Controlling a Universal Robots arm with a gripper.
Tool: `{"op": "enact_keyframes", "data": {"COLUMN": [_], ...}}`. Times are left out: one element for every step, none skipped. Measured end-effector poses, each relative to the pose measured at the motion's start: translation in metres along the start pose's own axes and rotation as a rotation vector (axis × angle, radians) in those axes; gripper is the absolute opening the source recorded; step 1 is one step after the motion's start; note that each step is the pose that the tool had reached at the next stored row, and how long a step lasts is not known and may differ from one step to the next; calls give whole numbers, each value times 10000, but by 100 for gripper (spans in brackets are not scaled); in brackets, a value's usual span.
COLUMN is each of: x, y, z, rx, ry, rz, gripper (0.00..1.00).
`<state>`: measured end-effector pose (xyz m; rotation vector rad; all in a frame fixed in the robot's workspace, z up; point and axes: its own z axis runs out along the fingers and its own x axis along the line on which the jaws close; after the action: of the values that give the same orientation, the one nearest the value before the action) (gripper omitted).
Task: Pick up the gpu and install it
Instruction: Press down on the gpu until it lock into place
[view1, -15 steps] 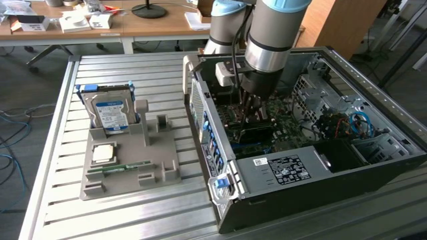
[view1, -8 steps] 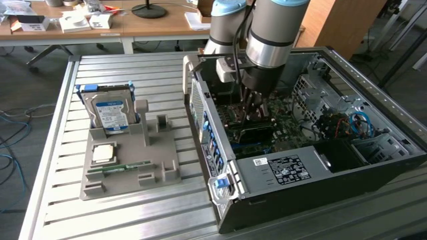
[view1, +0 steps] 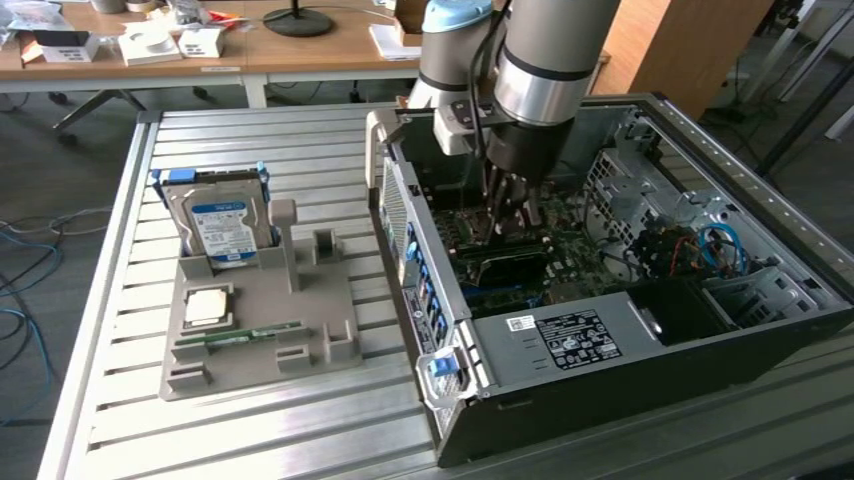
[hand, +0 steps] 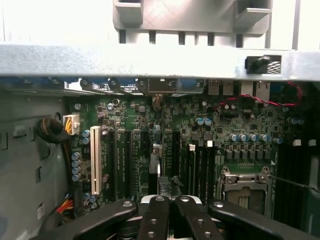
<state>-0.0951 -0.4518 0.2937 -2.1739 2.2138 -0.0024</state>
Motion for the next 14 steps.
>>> {"op": "enact_keyframes", "data": {"x": [0, -1, -1, -2, -2, -3, -3, -4, -4, -4, -5, -5, -6, -6], "y": [-1, -1, -2, -3, -3, -4, -4, -5, -5, -5, -6, -7, -7, -7], "z": [-18, -34, -51, -71, -90, -108, -127, -144, -157, -168, -193, -207, -219, -229], "rx": [0, 0, 0, 0, 0, 0, 0, 0, 0, 0, 0, 0, 0, 0], "ry": [1, -1, 1, 0, 0, 0, 0, 0, 1, 1, 0, 1, 1, 0], "rz": [0, 0, 0, 0, 0, 0, 0, 0, 0, 0, 0, 0, 0, 0], "gripper": [11, 11, 11, 11, 11, 11, 11, 11, 11, 11, 11, 11, 11, 11]}}
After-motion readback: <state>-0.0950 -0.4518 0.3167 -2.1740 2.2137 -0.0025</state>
